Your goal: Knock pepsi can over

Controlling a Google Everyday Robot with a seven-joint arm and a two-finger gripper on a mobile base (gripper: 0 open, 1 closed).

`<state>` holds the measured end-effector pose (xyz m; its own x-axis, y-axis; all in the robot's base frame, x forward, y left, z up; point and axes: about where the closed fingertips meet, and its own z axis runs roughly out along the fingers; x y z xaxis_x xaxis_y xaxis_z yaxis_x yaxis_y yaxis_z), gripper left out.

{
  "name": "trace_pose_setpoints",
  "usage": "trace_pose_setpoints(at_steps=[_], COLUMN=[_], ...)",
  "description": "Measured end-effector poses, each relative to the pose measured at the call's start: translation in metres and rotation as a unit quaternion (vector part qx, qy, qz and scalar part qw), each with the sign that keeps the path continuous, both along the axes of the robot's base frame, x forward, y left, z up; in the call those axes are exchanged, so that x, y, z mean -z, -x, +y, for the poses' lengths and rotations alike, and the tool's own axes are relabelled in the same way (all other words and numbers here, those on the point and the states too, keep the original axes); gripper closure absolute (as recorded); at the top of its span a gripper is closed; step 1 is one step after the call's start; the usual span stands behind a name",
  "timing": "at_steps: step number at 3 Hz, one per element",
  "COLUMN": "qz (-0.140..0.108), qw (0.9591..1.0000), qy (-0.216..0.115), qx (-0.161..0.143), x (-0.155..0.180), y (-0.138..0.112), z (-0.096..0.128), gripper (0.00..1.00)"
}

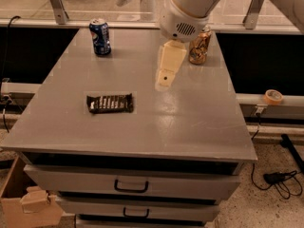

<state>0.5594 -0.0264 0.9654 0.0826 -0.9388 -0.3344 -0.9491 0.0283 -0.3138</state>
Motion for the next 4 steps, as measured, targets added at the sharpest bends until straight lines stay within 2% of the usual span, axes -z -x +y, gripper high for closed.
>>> trace_pose_setpoints(at_steps=[1,2,3,4], qz=[0.000,0.000,-0.012,-0.025], qw=[1.0000,0.9993,0.9945,0.9833], qy=[0.000,-0.037,-0.104,-0.180], qx=[0.000,0.007,-0.004,-0.006], x=[0.000,0.008,0.015,0.021], y=[0.000,-0.016,-0.056,-0.104], z=[0.000,0.015,0.049,0.095], gripper=[0.00,0.00,0.00,0.00])
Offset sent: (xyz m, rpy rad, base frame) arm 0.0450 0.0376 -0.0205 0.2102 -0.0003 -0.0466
